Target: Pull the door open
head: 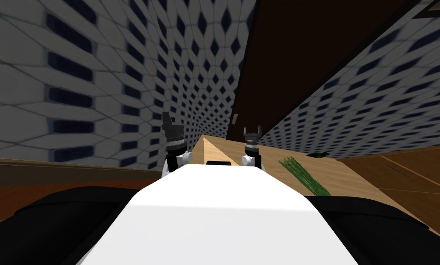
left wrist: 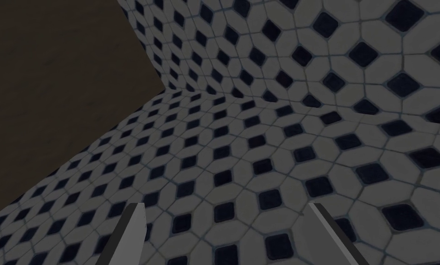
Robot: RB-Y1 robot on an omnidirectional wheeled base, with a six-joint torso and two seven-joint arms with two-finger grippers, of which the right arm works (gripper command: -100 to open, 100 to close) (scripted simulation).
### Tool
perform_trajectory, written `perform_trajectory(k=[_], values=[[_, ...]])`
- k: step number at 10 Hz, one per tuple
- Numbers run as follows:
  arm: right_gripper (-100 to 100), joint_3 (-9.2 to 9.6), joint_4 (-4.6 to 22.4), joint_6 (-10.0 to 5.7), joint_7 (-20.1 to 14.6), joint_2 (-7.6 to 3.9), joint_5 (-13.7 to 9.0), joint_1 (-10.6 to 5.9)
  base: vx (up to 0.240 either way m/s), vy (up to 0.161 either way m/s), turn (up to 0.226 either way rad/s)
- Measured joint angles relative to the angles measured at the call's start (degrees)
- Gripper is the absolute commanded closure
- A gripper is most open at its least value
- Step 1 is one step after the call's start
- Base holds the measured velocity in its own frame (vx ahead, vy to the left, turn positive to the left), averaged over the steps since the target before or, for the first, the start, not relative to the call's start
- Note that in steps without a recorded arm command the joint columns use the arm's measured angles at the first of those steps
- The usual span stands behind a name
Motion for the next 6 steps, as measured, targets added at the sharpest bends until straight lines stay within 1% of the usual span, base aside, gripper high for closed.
perform_trajectory(k=[2, 4, 6], values=[[-100, 0.29, 2.33, 0.05, -1.59, -0.62, -2.12, -0.84, 0.103, 0.012, -0.006], [-100, 0.51, 3.58, 0.85, -3.08, -1.20, -4.35, -1.37, 0.097, 0.013, -0.007], [-100, 0.84, 5.68, 1.09, -4.69, -1.80, -6.53, -2.13, 0.105, 0.004, -0.004]])
